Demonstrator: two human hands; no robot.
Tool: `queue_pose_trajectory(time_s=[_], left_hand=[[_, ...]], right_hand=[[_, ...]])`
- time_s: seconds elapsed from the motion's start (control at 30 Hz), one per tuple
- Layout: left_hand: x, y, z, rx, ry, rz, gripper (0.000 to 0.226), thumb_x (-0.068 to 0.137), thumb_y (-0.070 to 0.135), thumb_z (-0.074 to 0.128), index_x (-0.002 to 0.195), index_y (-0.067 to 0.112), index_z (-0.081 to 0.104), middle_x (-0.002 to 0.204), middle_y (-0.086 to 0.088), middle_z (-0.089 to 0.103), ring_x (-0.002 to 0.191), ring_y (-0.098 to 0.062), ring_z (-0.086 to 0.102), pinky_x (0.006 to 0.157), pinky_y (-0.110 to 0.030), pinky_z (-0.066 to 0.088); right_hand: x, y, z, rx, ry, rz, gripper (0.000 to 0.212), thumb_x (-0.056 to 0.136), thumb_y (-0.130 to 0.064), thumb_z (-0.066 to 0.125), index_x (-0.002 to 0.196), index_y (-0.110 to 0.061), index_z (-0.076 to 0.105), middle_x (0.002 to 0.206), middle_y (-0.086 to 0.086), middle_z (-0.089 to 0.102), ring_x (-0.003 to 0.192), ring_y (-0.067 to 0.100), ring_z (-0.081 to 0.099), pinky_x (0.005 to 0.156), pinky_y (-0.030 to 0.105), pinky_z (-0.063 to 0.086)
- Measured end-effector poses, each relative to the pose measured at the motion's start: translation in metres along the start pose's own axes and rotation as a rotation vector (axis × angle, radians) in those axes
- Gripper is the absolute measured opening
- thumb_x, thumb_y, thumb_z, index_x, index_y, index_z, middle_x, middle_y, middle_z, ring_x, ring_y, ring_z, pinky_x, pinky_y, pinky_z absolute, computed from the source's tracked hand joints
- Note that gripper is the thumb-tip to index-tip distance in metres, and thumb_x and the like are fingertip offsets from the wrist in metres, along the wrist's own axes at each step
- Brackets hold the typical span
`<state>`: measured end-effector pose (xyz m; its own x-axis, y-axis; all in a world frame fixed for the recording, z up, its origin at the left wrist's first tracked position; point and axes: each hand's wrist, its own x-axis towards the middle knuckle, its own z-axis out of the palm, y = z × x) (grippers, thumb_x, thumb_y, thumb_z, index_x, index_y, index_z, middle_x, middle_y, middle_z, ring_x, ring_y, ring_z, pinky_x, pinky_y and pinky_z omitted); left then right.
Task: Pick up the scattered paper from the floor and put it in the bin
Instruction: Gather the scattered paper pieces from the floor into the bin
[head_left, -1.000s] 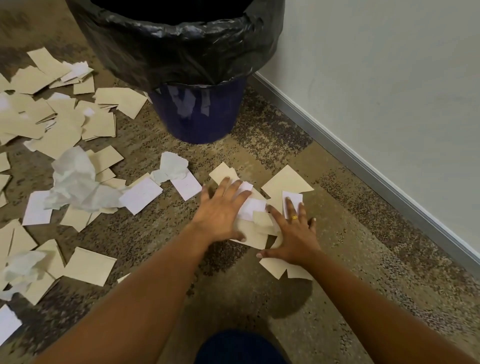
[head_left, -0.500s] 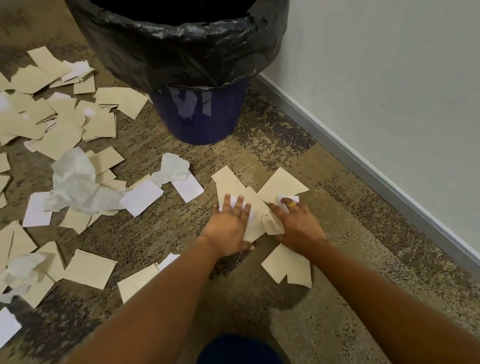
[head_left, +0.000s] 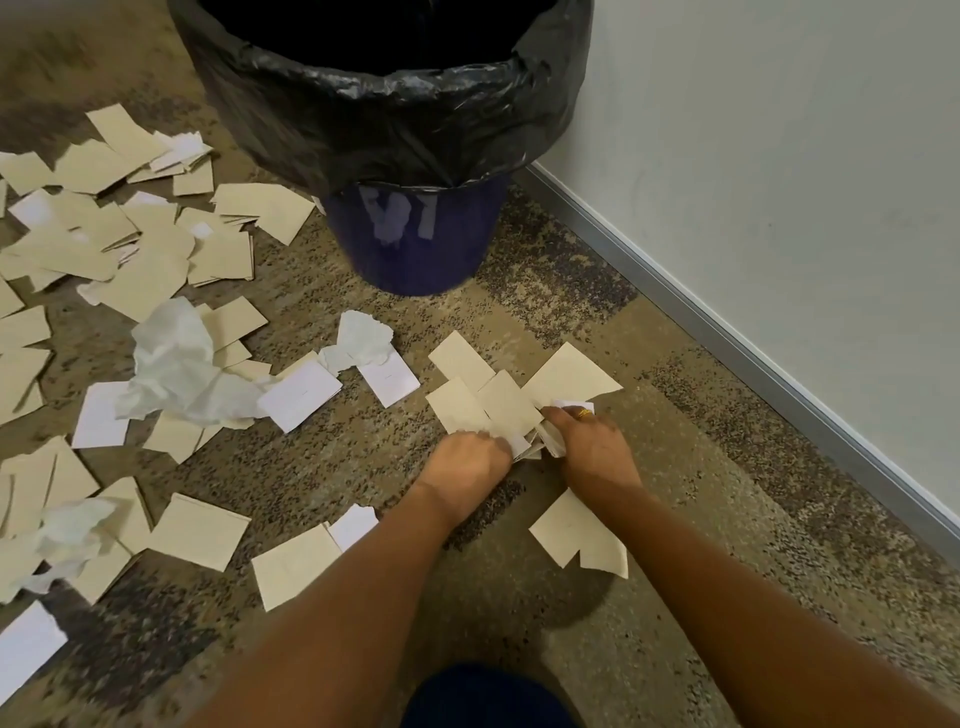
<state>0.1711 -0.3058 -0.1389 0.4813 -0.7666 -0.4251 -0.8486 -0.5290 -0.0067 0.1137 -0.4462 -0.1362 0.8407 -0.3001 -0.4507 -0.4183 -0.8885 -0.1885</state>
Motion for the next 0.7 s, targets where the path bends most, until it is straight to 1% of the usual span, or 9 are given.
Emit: queue_pose_trajectory(time_s=[0.1, 0.2, 0.3, 0.4, 0.5, 0.6, 0.7], left_hand=[[-0.015, -0.008, -0.004, -0.040, -0.010, -0.031, 0.031, 0.095, -0.002, 0.037, 0.124, 0.002, 0.045, 0.112, -0.016, 0.062, 0.102, -0.032, 0.061, 0.082, -0.038, 0.047], [-0.034, -0.020, -0.007, -0.077, 0.004, -0.093, 0.033, 0.096, 0.001, 0.037, 0.128, 0.003, 0.042, 0.113, -0.016, 0.061, 0.102, -0.031, 0.061, 0.082, -0.037, 0.047], [-0.058, -0.035, -0.013, -0.117, 0.030, -0.198, 0.037, 0.097, 0.007, 0.040, 0.134, 0.007, 0.038, 0.115, -0.013, 0.060, 0.102, -0.028, 0.060, 0.082, -0.035, 0.049], [-0.082, -0.050, -0.023, -0.110, 0.142, -0.314, 0.046, 0.096, 0.008, 0.044, 0.139, 0.015, 0.034, 0.116, -0.009, 0.060, 0.100, -0.026, 0.061, 0.077, -0.034, 0.051], [-0.105, -0.064, -0.035, -0.161, 0.280, -0.427, 0.048, 0.093, 0.007, 0.049, 0.138, 0.020, 0.038, 0.119, -0.006, 0.061, 0.101, -0.024, 0.062, 0.079, -0.034, 0.055], [-0.127, -0.077, -0.059, -0.194, 0.405, -0.553, 0.045, 0.095, 0.008, 0.045, 0.138, 0.021, 0.039, 0.121, -0.005, 0.061, 0.104, -0.024, 0.061, 0.079, -0.033, 0.052], [-0.147, -0.090, -0.087, -0.226, 0.567, -0.688, 0.044, 0.098, 0.010, 0.041, 0.140, 0.023, 0.039, 0.124, -0.005, 0.061, 0.105, -0.024, 0.061, 0.078, -0.032, 0.051]], right_hand=[[-0.003, -0.010, -0.007, 0.037, 0.014, -0.024, 0.052, 0.087, -0.005, 0.049, 0.136, -0.024, 0.043, 0.129, 0.009, 0.054, 0.115, 0.032, 0.053, 0.091, 0.038, 0.045], [-0.011, -0.027, -0.014, 0.051, 0.017, -0.061, 0.053, 0.088, -0.002, 0.045, 0.136, -0.025, 0.042, 0.129, 0.009, 0.056, 0.114, 0.030, 0.054, 0.092, 0.036, 0.044], [-0.023, -0.048, -0.020, 0.091, 0.046, -0.115, 0.054, 0.089, -0.001, 0.044, 0.137, -0.026, 0.043, 0.132, 0.007, 0.054, 0.114, 0.028, 0.055, 0.094, 0.033, 0.044], [-0.035, -0.068, -0.028, 0.154, 0.105, -0.183, 0.050, 0.088, -0.006, 0.048, 0.134, -0.027, 0.047, 0.134, 0.005, 0.054, 0.114, 0.028, 0.055, 0.095, 0.034, 0.044], [-0.048, -0.089, -0.042, 0.154, 0.143, -0.240, 0.053, 0.086, -0.005, 0.051, 0.132, -0.031, 0.048, 0.134, 0.002, 0.054, 0.115, 0.026, 0.055, 0.093, 0.033, 0.044], [-0.061, -0.107, -0.060, 0.137, 0.192, -0.301, 0.059, 0.087, 0.002, 0.047, 0.136, -0.031, 0.044, 0.141, -0.002, 0.047, 0.122, 0.022, 0.048, 0.100, 0.031, 0.038], [-0.074, -0.125, -0.083, 0.135, 0.302, -0.380, 0.058, 0.090, -0.002, 0.050, 0.138, -0.035, 0.041, 0.146, -0.006, 0.040, 0.131, 0.017, 0.040, 0.107, 0.028, 0.033]])
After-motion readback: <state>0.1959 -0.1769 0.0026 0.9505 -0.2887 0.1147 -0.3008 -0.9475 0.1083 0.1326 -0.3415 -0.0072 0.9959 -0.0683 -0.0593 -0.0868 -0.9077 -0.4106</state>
